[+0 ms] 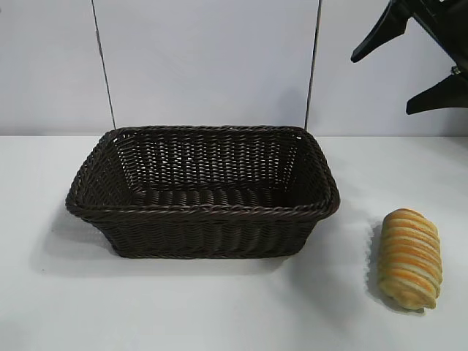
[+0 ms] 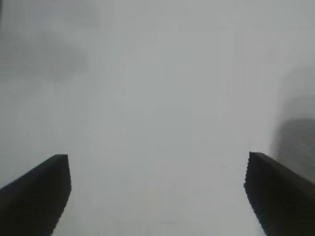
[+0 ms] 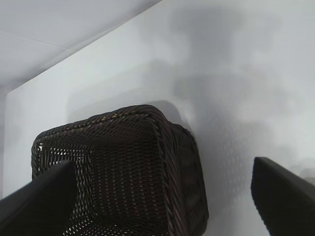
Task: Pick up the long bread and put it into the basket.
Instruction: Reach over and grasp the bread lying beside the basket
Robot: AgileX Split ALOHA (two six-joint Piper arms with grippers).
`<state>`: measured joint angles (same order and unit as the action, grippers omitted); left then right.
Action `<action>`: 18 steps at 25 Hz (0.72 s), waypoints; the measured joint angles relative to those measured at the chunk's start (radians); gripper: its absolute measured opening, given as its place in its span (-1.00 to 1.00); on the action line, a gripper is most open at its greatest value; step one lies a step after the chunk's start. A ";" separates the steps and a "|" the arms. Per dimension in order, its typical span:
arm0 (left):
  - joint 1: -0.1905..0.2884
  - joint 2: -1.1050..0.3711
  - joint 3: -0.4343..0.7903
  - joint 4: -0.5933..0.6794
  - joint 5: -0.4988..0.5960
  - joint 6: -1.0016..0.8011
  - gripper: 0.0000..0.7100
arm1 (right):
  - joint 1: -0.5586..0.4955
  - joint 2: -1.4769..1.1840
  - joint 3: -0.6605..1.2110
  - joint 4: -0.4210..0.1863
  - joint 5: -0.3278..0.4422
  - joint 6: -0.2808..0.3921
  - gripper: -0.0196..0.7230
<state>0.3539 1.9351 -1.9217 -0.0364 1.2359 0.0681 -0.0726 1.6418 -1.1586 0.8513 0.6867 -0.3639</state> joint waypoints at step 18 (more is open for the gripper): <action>-0.046 -0.730 -0.005 -0.187 0.037 0.111 0.96 | 0.000 0.000 0.000 -0.008 0.007 -0.002 0.89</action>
<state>0.3080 1.2050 -1.9270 -0.2237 1.2731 0.1787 -0.0726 1.6418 -1.1586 0.8438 0.6937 -0.3662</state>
